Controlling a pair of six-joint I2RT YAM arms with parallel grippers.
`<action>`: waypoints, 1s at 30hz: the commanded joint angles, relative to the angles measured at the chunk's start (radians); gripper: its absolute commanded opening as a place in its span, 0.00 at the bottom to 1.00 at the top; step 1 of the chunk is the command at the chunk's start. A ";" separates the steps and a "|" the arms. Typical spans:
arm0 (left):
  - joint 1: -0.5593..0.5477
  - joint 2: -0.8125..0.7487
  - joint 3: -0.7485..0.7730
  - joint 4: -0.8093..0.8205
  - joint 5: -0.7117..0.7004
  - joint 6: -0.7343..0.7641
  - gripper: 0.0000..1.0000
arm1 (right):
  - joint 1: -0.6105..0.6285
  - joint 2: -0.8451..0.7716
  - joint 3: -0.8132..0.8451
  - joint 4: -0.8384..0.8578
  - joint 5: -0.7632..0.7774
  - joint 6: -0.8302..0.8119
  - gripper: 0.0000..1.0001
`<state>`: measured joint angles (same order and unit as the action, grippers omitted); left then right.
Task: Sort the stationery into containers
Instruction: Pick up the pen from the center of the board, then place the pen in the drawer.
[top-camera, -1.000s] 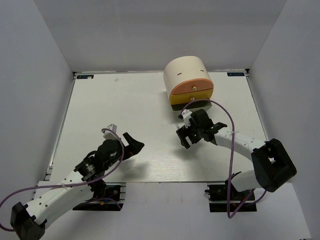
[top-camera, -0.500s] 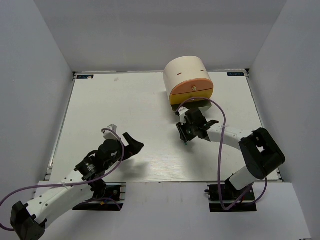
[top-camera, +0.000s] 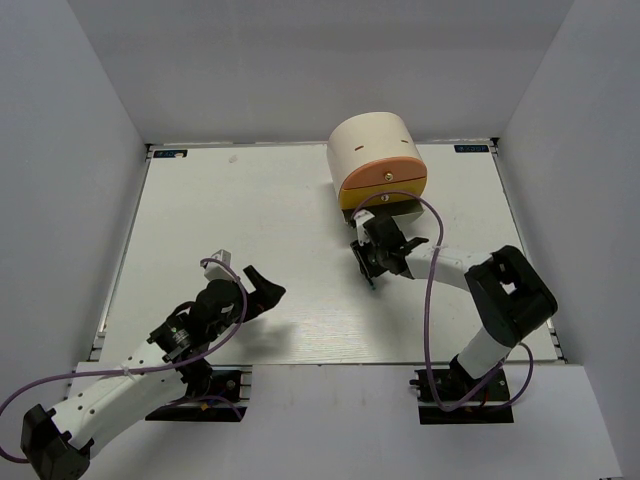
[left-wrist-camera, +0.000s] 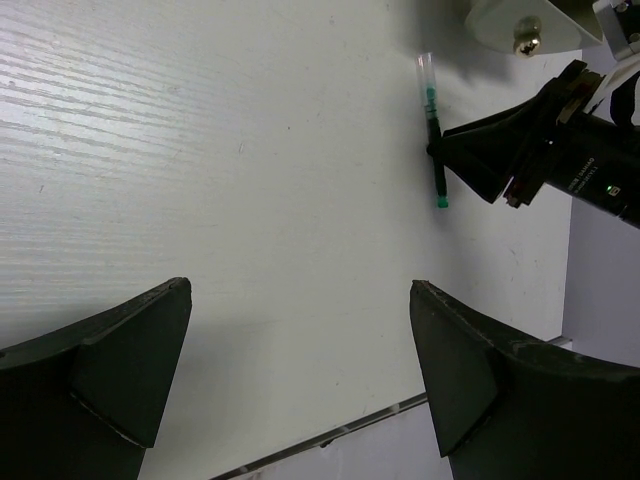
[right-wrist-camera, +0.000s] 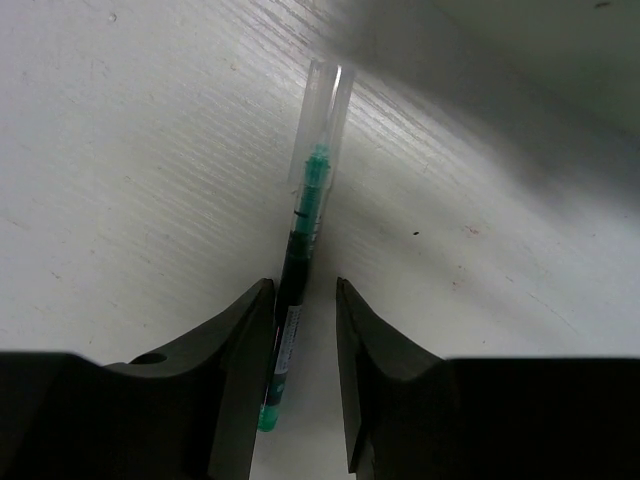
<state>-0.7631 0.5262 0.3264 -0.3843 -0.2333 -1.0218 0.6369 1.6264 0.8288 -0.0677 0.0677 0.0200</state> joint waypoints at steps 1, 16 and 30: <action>0.002 0.000 0.033 -0.005 -0.021 -0.004 1.00 | 0.017 0.004 0.018 0.031 0.012 -0.005 0.37; 0.002 -0.018 0.023 0.004 -0.021 -0.004 1.00 | 0.056 -0.221 -0.080 0.026 -0.284 -0.181 0.10; 0.002 -0.037 -0.004 0.045 -0.012 -0.004 1.00 | -0.057 -0.315 0.118 0.014 -0.251 -0.671 0.00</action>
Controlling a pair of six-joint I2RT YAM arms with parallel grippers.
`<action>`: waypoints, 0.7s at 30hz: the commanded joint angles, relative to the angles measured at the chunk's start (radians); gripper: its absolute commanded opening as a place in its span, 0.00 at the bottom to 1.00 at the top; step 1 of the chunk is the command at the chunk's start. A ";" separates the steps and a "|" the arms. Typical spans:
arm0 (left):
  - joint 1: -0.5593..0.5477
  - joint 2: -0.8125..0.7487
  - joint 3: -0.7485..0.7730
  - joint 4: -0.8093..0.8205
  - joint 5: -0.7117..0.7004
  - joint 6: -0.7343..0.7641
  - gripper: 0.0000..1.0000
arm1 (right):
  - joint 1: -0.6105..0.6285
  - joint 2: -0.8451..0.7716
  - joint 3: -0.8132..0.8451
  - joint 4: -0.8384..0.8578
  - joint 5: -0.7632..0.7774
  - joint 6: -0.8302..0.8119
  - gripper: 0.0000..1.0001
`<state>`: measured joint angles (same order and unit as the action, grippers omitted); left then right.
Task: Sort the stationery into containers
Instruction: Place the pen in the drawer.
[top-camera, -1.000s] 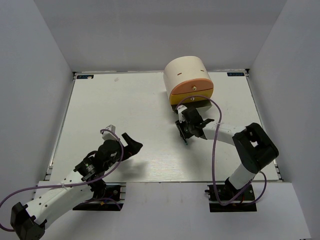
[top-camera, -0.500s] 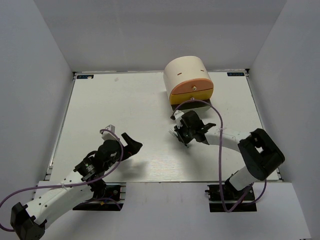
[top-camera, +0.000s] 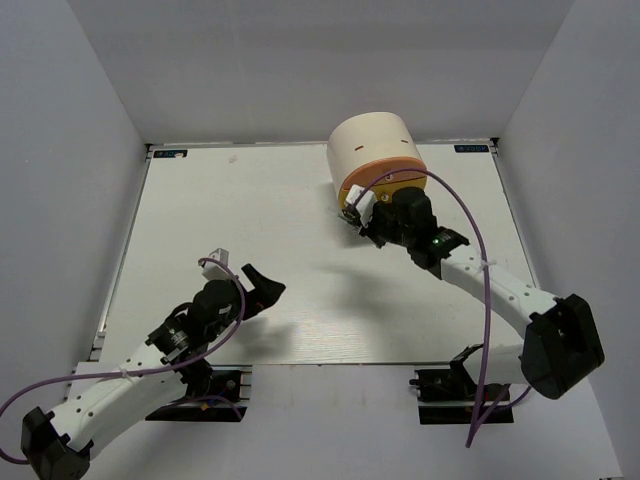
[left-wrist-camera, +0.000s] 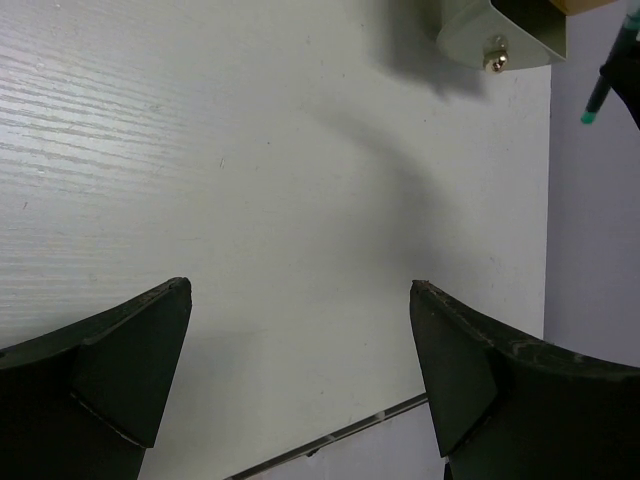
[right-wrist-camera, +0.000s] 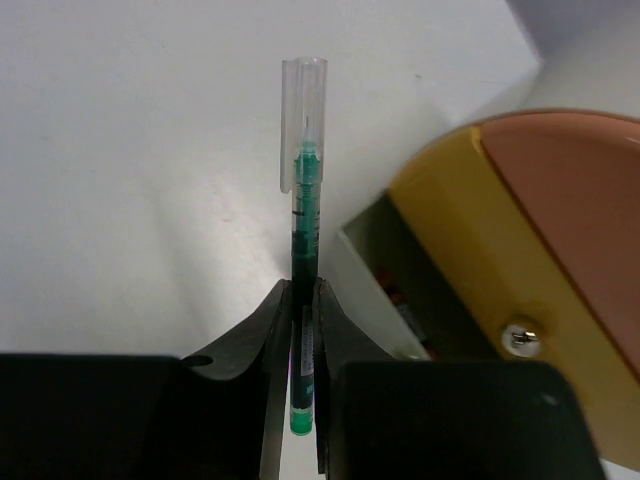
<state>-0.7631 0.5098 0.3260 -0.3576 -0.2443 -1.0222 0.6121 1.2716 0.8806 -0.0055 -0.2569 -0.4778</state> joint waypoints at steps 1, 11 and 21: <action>0.002 -0.030 -0.004 0.019 -0.001 -0.004 1.00 | -0.047 0.051 0.095 -0.051 0.080 -0.242 0.00; 0.002 -0.062 -0.033 0.020 -0.001 0.005 1.00 | -0.221 0.124 0.271 -0.321 -0.056 -0.700 0.00; 0.002 -0.089 -0.033 0.010 -0.010 0.005 1.00 | -0.285 0.265 0.434 -0.594 -0.241 -1.005 0.00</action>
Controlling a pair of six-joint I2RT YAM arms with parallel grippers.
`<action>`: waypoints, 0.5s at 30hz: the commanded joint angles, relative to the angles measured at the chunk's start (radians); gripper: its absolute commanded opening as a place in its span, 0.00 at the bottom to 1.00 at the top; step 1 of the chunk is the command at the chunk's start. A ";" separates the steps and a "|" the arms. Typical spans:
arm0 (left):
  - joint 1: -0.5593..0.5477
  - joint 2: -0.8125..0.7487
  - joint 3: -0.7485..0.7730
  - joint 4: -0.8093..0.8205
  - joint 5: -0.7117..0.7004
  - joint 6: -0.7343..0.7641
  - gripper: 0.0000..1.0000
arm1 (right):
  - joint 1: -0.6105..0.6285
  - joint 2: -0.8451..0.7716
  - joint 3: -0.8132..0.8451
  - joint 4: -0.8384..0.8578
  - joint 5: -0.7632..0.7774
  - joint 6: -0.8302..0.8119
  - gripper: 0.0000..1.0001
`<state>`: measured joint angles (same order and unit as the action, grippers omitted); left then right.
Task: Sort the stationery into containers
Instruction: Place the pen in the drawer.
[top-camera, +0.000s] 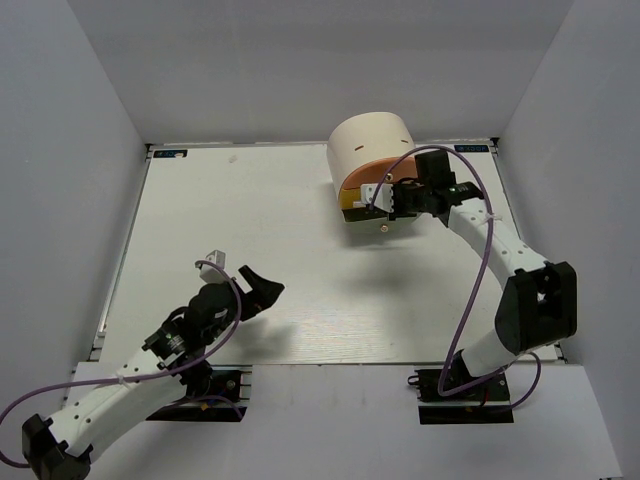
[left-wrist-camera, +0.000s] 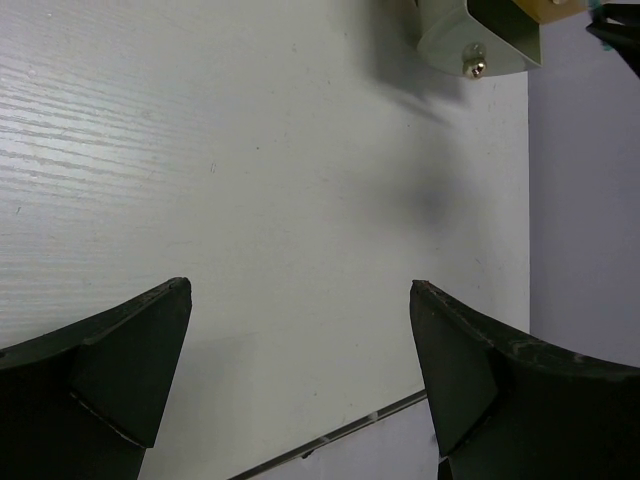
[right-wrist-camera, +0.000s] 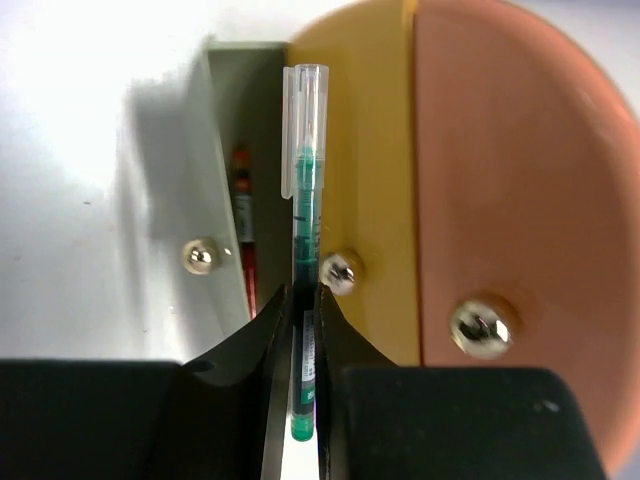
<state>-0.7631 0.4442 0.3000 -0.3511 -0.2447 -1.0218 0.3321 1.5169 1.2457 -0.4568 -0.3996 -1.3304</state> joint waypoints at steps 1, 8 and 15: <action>0.002 -0.024 -0.016 0.003 -0.010 0.005 1.00 | -0.005 0.022 0.075 -0.154 -0.111 -0.158 0.00; 0.002 -0.042 -0.025 0.003 -0.010 0.005 1.00 | 0.001 0.061 0.054 -0.105 -0.088 -0.130 0.00; 0.002 -0.021 -0.025 0.003 -0.010 0.005 1.00 | 0.004 0.108 0.052 -0.016 -0.009 -0.033 0.00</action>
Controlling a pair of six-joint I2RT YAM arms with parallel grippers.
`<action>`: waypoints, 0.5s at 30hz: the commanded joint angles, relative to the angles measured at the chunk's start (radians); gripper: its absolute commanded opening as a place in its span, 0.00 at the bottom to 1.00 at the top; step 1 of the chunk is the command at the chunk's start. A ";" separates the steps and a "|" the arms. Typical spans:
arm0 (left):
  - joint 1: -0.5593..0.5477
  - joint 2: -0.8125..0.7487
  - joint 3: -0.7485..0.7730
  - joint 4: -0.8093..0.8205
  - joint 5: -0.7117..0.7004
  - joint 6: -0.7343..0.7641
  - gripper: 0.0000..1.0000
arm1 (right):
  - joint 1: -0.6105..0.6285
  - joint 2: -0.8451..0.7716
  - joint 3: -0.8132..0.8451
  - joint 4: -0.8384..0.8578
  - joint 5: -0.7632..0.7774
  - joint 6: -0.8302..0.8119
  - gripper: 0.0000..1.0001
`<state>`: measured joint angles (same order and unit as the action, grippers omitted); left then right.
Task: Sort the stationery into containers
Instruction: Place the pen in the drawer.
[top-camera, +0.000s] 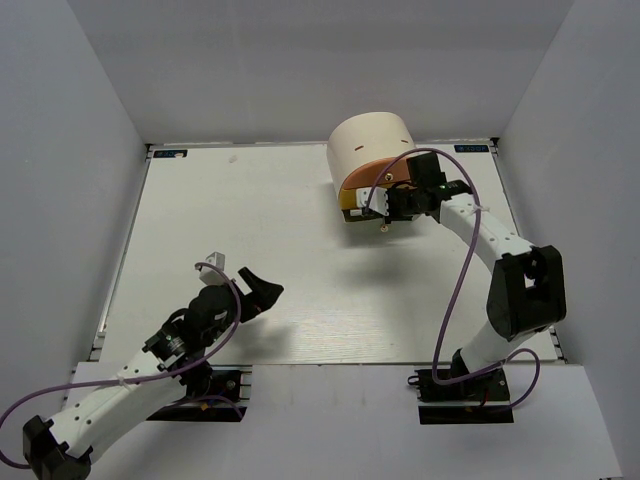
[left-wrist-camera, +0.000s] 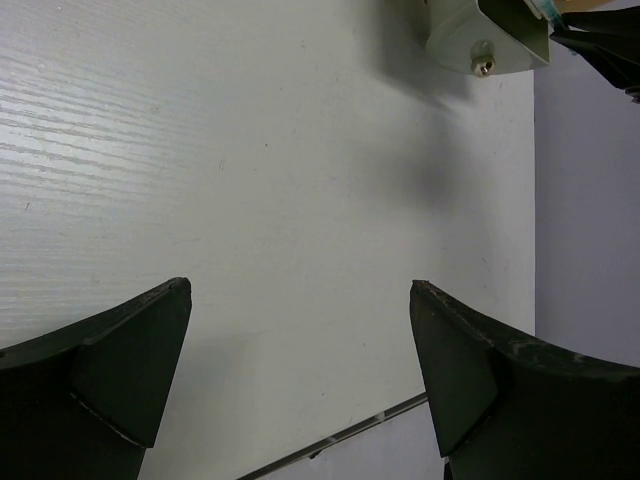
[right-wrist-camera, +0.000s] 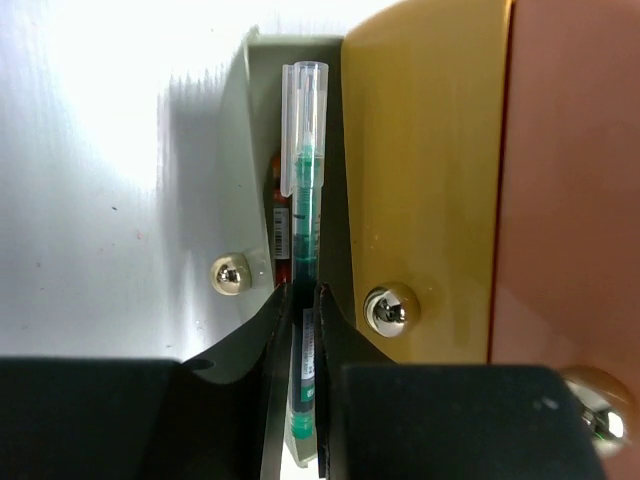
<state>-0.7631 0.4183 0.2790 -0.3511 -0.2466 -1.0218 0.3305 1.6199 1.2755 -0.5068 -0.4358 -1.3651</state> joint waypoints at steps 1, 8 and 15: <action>0.002 0.005 -0.004 0.012 -0.008 0.005 1.00 | 0.005 0.002 0.003 0.050 0.032 0.007 0.00; 0.002 0.005 -0.004 0.012 -0.008 0.005 1.00 | 0.012 0.008 -0.015 0.105 0.065 0.040 0.17; 0.002 0.014 -0.004 0.012 -0.008 0.005 1.00 | 0.015 0.017 -0.016 0.094 0.078 0.041 0.33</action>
<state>-0.7631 0.4313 0.2752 -0.3504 -0.2470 -1.0218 0.3408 1.6360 1.2606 -0.4267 -0.3637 -1.3144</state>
